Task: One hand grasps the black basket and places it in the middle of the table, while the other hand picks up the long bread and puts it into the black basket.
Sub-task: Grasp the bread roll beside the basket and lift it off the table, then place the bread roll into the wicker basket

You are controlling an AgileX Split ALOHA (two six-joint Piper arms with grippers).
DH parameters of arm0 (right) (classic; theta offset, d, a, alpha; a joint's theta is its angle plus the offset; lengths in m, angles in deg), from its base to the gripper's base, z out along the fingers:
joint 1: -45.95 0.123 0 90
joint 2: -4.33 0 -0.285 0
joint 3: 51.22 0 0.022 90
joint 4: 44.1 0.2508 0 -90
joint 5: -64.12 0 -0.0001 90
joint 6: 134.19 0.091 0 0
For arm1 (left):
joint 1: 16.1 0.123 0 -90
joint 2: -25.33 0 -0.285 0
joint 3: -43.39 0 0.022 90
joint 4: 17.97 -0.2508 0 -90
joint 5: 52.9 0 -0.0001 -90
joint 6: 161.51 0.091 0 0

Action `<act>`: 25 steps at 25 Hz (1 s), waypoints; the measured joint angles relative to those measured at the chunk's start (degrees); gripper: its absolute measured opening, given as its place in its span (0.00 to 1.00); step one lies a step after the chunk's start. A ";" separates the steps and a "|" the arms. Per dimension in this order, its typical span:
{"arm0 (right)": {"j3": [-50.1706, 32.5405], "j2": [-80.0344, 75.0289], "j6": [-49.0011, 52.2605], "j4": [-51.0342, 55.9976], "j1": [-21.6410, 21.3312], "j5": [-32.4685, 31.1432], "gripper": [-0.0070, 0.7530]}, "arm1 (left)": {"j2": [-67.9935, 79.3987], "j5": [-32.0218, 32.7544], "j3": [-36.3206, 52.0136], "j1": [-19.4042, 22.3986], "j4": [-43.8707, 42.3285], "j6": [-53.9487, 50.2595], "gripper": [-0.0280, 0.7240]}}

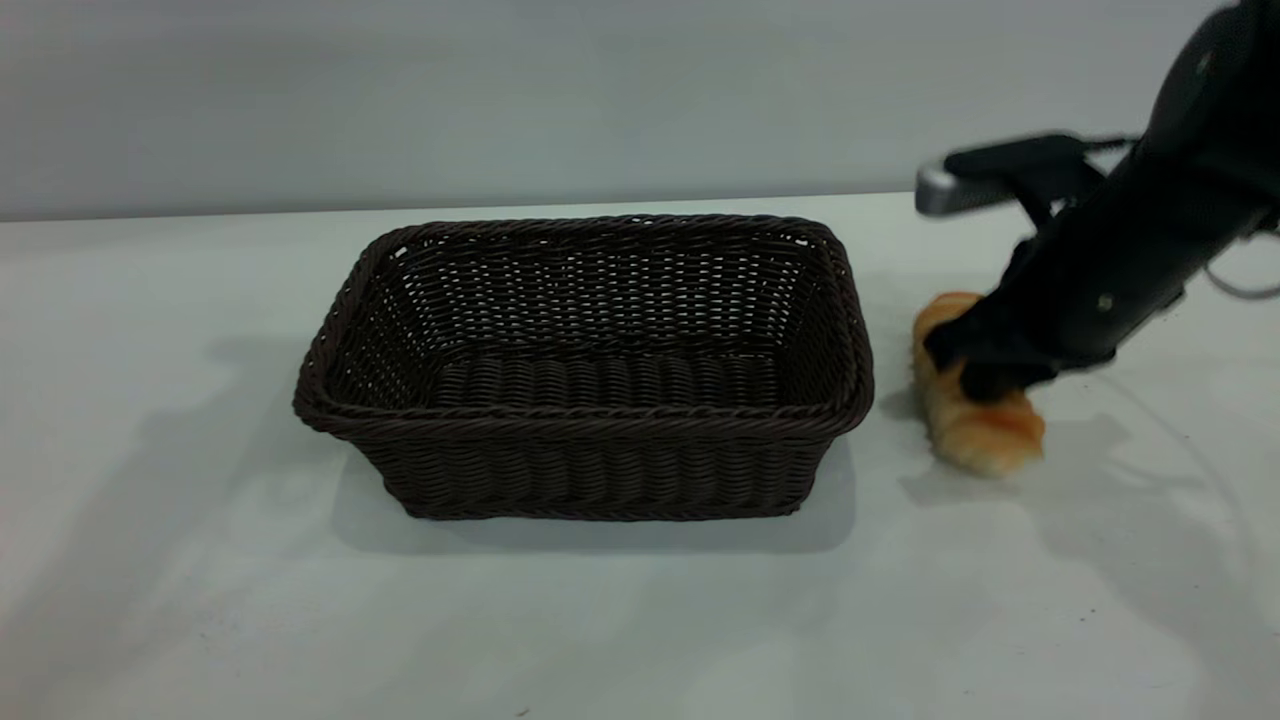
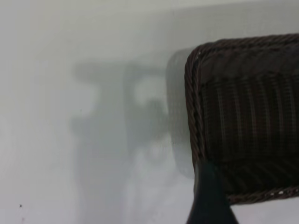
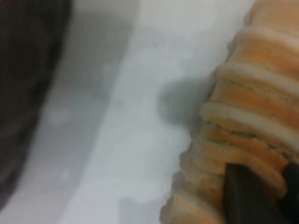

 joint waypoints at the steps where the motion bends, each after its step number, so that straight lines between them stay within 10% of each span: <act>1: 0.00 2.42 -0.36 -0.15 -0.34 -0.48 0.08 | 0.00 0.43 0.00 0.00 0.00 0.13 0.74; 7: 4.02 16.01 -0.48 1.92 -3.18 -3.80 0.06 | 0.00 1.24 0.00 0.00 0.00 0.33 0.74; 17: 7.41 11.57 -1.94 9.08 16.71 -4.39 0.26 | -0.50 2.17 0.00 0.00 -0.33 1.64 0.74; 25: 7.49 13.00 -2.03 8.48 11.23 -11.40 0.56 | -9.72 6.35 0.00 0.00 -8.79 1.75 0.74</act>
